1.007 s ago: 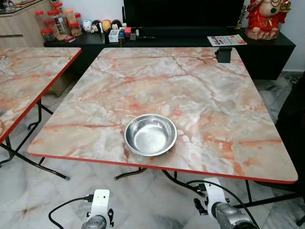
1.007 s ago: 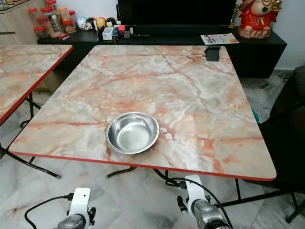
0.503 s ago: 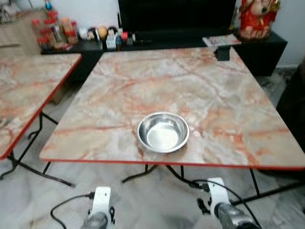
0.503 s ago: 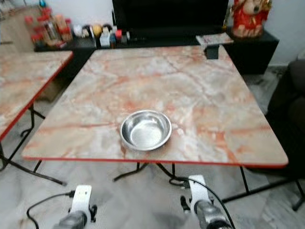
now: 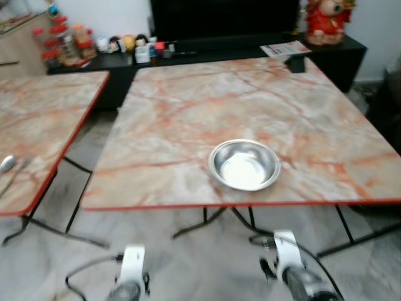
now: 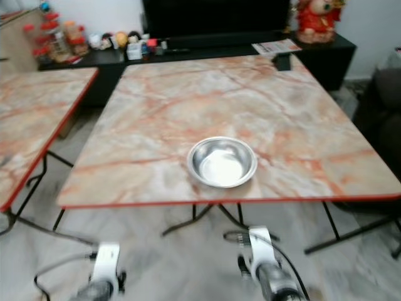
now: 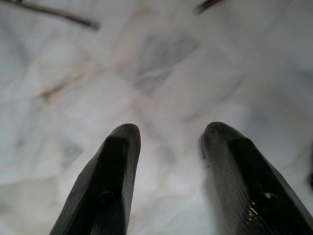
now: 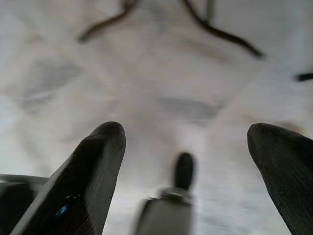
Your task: Setting the table
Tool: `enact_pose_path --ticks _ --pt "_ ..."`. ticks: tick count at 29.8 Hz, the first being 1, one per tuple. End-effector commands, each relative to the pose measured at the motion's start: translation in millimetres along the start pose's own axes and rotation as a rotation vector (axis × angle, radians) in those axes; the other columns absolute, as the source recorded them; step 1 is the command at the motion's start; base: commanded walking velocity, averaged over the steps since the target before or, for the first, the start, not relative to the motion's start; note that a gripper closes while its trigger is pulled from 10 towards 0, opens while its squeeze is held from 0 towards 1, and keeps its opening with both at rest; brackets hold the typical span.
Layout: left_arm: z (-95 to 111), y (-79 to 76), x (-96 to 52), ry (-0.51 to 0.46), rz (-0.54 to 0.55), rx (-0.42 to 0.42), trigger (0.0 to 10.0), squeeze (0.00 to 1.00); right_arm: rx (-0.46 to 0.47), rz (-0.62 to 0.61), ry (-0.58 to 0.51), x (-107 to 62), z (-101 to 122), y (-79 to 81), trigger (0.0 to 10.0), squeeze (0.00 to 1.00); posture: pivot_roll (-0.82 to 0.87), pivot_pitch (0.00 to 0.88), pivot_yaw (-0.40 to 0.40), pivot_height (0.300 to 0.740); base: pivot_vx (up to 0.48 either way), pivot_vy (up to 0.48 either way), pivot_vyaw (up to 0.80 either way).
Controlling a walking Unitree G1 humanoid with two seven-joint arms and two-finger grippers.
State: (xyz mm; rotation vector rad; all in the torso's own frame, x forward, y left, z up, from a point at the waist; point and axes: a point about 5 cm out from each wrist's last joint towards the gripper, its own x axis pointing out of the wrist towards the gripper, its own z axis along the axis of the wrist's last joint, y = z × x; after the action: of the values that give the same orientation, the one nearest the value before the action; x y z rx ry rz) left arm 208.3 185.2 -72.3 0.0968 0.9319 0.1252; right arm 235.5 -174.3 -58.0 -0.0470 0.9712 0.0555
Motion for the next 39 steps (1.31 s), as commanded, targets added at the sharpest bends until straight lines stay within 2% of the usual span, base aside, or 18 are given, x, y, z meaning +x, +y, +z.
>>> enact_pose_path --ticks 1,39 --pt "3.0 -1.9 0.4 -0.002 -0.002 0.000 10.0 0.00 0.012 -0.014 0.007 -0.6 -2.1 -5.0 10.0 0.00 -0.10 0.047 0.087 0.740 0.000 0.375 0.00" --pt "3.5 0.3 0.6 0.002 0.026 -0.028 10.0 0.00 0.009 0.001 -0.003 -0.3 0.1 -2.4 10.0 0.00 -0.09 0.018 0.083 0.740 0.000 0.391 0.00"
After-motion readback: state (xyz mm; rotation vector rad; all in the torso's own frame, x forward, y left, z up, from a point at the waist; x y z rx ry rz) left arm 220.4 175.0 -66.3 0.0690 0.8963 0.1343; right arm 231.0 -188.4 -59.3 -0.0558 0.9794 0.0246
